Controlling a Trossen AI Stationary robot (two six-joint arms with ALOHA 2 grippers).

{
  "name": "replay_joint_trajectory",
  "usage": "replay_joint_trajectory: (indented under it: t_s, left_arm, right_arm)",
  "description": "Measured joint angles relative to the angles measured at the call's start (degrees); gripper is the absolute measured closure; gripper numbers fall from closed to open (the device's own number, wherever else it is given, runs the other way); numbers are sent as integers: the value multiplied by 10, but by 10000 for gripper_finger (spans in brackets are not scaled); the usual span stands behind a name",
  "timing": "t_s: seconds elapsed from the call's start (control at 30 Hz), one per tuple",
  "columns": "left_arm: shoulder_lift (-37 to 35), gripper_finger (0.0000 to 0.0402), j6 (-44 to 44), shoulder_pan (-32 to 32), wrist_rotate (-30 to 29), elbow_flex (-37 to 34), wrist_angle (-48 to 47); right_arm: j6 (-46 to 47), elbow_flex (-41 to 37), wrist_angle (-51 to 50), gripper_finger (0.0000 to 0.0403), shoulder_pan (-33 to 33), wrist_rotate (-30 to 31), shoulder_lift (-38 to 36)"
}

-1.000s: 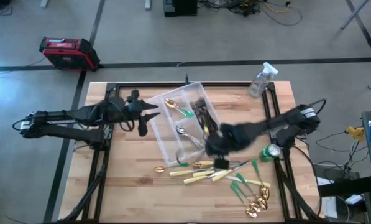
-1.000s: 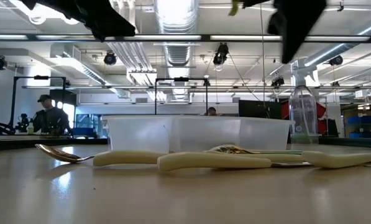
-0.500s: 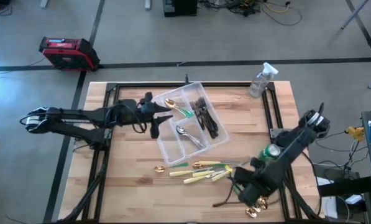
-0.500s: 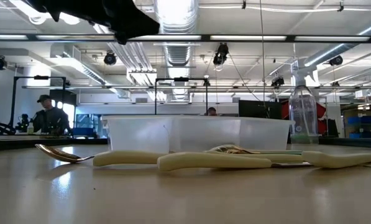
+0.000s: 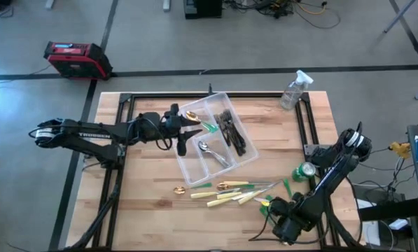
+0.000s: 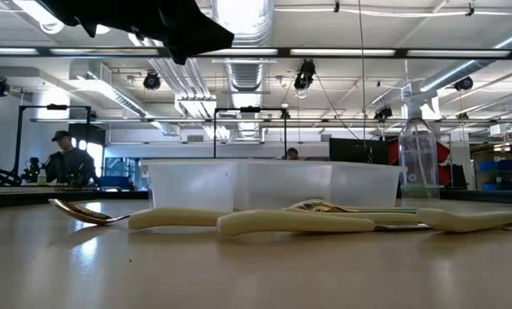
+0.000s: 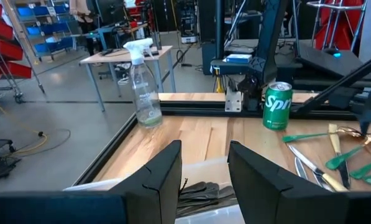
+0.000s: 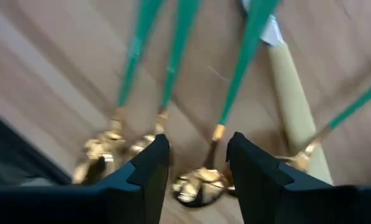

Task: Sort silverware
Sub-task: Put the gold spoon into the transparent silverware tray

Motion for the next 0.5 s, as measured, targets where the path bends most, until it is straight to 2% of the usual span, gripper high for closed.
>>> replay_joint_trajectory:
  t_s: [0.2,0.5]
  left_arm:
    - [2,283,-2,0,-1,0,-13]
    - [0,283,2,0,-1,0,-19]
  right_arm:
    - [1,-47,24,267,0,-59,3]
    - [-4,-75,79,312,-1,-61,3]
